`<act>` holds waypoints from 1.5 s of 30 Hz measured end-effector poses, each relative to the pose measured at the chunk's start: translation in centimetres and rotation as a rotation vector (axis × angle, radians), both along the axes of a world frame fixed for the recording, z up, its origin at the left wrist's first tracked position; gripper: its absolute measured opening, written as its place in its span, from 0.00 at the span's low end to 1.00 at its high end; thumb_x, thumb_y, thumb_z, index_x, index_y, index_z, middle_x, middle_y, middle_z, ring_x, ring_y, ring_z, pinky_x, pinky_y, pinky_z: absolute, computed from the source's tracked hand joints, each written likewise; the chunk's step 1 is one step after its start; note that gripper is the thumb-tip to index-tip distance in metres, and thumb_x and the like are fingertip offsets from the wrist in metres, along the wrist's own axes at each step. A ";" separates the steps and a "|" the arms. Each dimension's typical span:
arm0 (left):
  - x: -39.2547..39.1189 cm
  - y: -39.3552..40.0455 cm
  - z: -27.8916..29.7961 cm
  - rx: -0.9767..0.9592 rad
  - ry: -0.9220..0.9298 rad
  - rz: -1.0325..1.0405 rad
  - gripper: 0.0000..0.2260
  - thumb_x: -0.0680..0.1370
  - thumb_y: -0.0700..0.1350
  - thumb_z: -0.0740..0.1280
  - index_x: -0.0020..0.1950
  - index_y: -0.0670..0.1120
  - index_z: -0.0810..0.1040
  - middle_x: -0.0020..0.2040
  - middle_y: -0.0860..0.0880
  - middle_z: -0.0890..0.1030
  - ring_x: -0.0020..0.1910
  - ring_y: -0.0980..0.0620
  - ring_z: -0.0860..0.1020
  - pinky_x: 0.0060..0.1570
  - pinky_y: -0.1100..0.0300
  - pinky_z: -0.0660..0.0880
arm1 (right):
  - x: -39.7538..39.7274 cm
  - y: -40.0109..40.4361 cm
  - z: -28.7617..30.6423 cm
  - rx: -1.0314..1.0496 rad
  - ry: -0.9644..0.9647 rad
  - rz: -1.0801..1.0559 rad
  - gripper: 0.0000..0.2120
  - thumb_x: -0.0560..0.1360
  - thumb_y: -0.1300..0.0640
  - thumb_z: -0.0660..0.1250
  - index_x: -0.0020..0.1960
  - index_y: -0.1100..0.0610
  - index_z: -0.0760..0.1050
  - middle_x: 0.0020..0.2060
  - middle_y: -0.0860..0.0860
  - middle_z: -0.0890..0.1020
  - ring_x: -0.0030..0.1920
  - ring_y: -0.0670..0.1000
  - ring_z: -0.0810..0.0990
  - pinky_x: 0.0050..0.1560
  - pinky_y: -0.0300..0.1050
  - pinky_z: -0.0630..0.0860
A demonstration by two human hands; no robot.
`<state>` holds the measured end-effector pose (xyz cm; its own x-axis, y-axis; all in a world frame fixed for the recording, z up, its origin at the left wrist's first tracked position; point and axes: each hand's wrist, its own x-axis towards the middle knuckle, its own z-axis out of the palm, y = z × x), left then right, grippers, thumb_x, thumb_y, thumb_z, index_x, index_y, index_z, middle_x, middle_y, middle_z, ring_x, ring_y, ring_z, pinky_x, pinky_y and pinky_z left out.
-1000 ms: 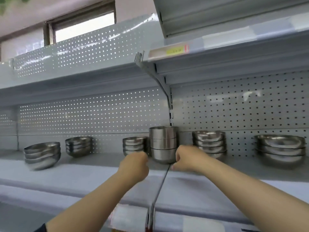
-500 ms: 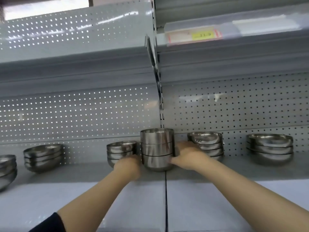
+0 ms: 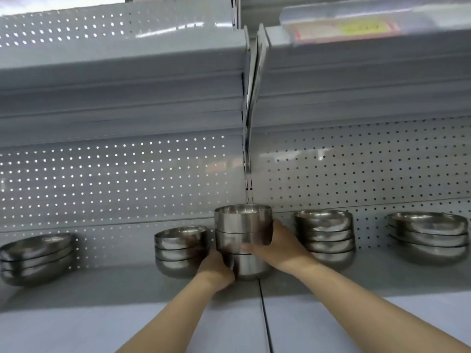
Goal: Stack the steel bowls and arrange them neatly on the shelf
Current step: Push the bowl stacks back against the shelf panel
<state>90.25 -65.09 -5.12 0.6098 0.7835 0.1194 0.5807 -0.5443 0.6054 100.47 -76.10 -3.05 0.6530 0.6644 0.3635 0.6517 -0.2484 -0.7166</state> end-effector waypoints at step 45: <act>0.7 1.2 -2.0 0.026 -0.146 0.006 0.25 0.72 0.35 0.66 0.68 0.43 0.66 0.63 0.44 0.76 0.63 0.46 0.74 0.57 0.63 0.70 | 0.4 -0.6 -0.9 0.062 0.076 0.076 0.36 0.62 0.42 0.77 0.65 0.50 0.68 0.58 0.44 0.77 0.60 0.47 0.75 0.59 0.42 0.73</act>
